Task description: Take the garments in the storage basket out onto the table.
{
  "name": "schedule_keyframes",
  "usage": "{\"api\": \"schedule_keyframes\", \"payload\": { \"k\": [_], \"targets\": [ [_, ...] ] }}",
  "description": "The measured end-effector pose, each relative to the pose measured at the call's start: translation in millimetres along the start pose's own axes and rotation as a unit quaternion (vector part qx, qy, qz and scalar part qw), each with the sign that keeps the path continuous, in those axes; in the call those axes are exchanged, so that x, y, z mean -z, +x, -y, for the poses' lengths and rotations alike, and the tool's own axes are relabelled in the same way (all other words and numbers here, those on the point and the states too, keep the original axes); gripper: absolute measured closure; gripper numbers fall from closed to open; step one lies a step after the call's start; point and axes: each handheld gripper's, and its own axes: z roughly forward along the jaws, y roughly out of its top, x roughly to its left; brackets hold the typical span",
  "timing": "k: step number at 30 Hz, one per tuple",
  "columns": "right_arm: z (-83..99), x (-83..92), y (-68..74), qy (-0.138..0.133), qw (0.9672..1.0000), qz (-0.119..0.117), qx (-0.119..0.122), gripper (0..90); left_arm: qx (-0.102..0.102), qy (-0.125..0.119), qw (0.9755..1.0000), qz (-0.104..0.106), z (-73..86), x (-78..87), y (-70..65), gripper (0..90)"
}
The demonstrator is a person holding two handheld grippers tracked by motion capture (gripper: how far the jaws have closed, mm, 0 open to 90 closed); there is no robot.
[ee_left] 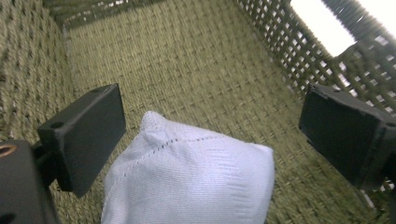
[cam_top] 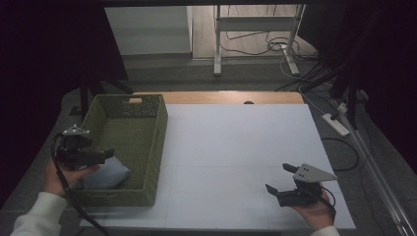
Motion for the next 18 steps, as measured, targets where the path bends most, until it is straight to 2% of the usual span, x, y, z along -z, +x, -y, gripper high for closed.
{"api": "schedule_keyframes", "payload": {
  "k": [7, 12, 18],
  "targets": [
    [1.3, 1.2, -1.0, -0.002, 1.0, -0.001, -0.002, 8.1, 0.0, 0.031, 0.9995, 0.004, 5.0, -6.8, 5.2, 7.6],
    [0.6, 0.9, -0.3, -0.001, 1.0, 0.0, -0.002, 8.2, 0.003, 0.044, 0.999, 0.009, 5.8, -12.3, 8.0, 7.6],
    [1.0, 0.8, 0.1, -0.001, 1.0, -0.002, -0.001, 8.2, -0.012, 0.066, 0.9977, 0.002, 5.7, -17.6, 5.0, 7.3]
  ]
}}
